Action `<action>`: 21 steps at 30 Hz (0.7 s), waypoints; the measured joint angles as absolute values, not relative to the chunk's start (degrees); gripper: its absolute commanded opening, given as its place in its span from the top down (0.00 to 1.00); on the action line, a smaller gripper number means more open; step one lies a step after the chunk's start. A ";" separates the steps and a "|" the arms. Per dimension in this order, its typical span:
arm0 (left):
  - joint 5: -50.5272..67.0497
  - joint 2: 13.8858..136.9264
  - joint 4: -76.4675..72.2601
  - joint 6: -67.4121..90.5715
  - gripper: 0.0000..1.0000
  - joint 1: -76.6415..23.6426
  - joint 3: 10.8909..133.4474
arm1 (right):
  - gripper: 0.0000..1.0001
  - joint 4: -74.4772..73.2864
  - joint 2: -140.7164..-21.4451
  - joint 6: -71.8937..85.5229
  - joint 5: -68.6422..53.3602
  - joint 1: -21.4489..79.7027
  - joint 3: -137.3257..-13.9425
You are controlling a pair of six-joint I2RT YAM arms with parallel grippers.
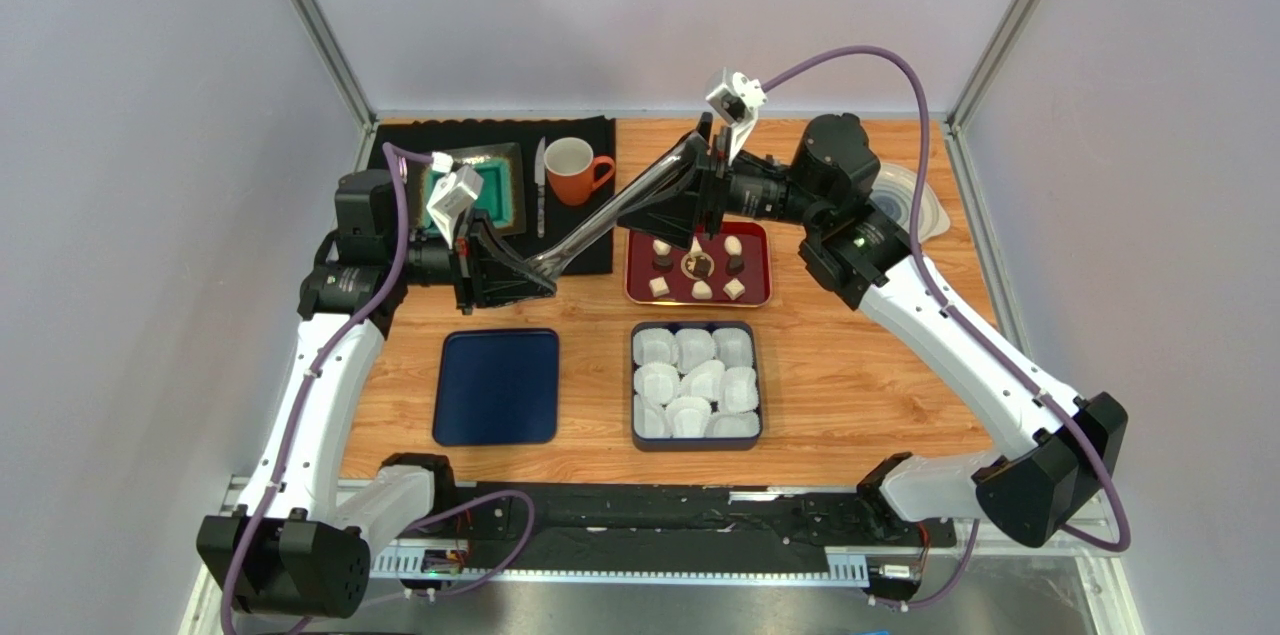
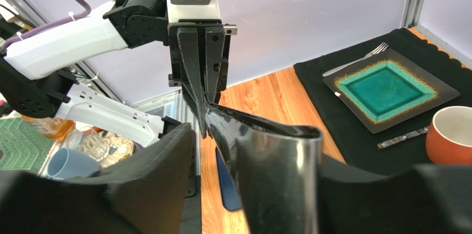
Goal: Pack the chocolate
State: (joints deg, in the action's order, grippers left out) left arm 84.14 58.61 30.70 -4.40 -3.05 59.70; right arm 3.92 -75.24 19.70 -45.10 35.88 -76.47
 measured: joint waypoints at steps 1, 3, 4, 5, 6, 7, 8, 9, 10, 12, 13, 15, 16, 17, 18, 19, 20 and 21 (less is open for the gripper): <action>84.16 58.61 30.70 -4.40 0.98 -3.05 59.72 | 0.37 3.79 -75.20 19.64 -45.17 35.81 -76.47; 84.14 58.61 30.72 -4.38 0.98 -3.05 59.72 | 0.35 3.03 -74.94 19.25 -45.17 35.66 -76.53; 84.14 58.61 30.70 -4.38 0.98 -3.05 59.72 | 0.35 2.50 -74.76 19.00 -45.23 35.42 -76.58; 84.14 58.61 30.72 -4.38 0.98 -3.05 59.72 | 0.35 2.24 -74.56 18.79 -45.34 35.29 -76.58; 84.14 58.61 30.70 -4.38 0.98 -3.05 59.72 | 0.35 1.80 -74.30 18.59 -45.63 34.94 -76.64; 84.14 58.61 30.72 -4.38 0.98 -3.05 59.70 | 0.35 1.30 -74.06 18.50 -45.82 34.59 -76.75; 84.14 58.61 30.72 -4.38 0.98 -3.05 59.72 | 0.35 0.86 -73.87 18.33 -46.17 34.17 -76.97; 84.14 58.61 30.72 -4.38 0.98 -3.05 59.70 | 0.34 0.21 -73.71 18.11 -46.59 33.63 -77.36; 84.14 58.61 30.70 -4.38 0.98 -3.05 59.72 | 0.35 -0.69 -73.63 17.91 -47.05 33.06 -78.06; 84.14 58.59 30.72 -4.34 0.98 -3.07 59.72 | 0.34 -1.67 -73.63 17.54 -48.03 32.08 -79.37; 84.14 58.54 30.72 -4.34 0.98 -3.09 59.72 | 0.34 -2.13 -73.63 17.50 -48.62 31.57 -80.07; 84.14 58.48 30.72 -4.34 0.98 -3.27 59.72 | 0.34 -3.03 -73.63 17.34 -49.98 30.94 -81.45; 84.14 58.46 30.72 -4.34 0.98 -3.33 59.70 | 0.34 -3.51 -73.69 17.30 -50.74 30.74 -82.21; 84.14 58.43 30.72 -4.34 0.98 -3.38 59.72 | 0.35 -3.79 -73.80 17.32 -51.44 30.65 -82.78; 84.14 58.41 30.72 -4.34 0.98 -3.38 59.72 | 0.36 -3.86 -73.95 17.37 -52.12 30.65 -83.18; 84.14 58.39 30.72 -4.32 0.98 -3.38 59.72 | 0.37 -3.75 -74.11 17.56 -52.80 30.65 -83.40; 84.14 58.35 30.72 -4.32 0.98 -3.38 59.72 | 0.39 -3.68 -74.28 17.78 -53.56 30.65 -83.44; 84.14 58.30 30.74 -4.32 0.97 -3.40 59.72 | 0.41 -3.66 -74.48 18.02 -54.08 30.65 -83.44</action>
